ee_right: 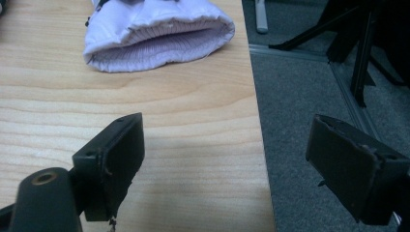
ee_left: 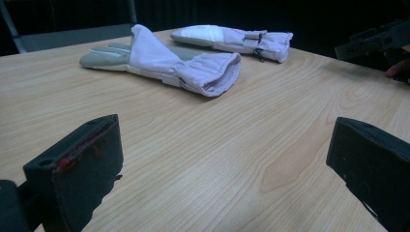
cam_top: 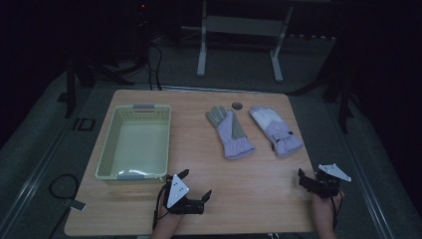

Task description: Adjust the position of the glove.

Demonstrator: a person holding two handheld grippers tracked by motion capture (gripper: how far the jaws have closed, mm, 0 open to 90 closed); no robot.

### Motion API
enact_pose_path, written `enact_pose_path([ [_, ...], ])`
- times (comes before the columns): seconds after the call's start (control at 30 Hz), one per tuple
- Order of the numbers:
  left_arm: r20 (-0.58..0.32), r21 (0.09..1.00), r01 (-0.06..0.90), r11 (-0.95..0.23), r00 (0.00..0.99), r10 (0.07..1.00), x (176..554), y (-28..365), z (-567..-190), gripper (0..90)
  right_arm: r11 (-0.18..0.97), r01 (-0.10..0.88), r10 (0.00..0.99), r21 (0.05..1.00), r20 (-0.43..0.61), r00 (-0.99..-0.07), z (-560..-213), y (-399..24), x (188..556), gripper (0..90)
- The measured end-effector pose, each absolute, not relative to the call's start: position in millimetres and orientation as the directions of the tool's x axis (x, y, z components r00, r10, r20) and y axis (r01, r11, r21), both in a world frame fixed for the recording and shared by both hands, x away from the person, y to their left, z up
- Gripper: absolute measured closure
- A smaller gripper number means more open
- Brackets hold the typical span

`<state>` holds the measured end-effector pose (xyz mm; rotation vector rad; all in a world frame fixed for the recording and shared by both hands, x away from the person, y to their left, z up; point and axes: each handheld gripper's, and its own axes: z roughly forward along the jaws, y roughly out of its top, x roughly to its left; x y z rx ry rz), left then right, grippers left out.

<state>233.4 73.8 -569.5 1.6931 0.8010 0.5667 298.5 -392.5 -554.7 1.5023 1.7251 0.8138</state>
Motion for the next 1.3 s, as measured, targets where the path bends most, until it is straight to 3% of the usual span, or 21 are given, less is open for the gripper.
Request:
enact_pose_path([
  [0.23,-0.038,0.965,0.221,-0.143,0.653,0.757,234,74,-569,0.0,0.124,0.599,0.992,0.791,-0.083,-0.096,-556,-390,300,13.3],
  [0.5,-0.031,0.965,0.218,-0.148,0.652,0.758,233,73,-569,0.0,0.144,0.577,0.990,0.804,-0.111,-0.093,-551,-390,299,12.8],
  [1.23,-0.028,0.966,0.211,-0.149,0.659,0.752,233,73,-570,0.0,0.192,0.484,0.979,0.854,-0.132,-0.157,-485,-358,330,11.2],
  [1.3,-0.031,0.967,0.211,-0.145,0.658,0.752,233,73,-570,0.0,0.192,0.480,0.979,0.856,-0.130,-0.159,-479,-355,332,14.9],
])
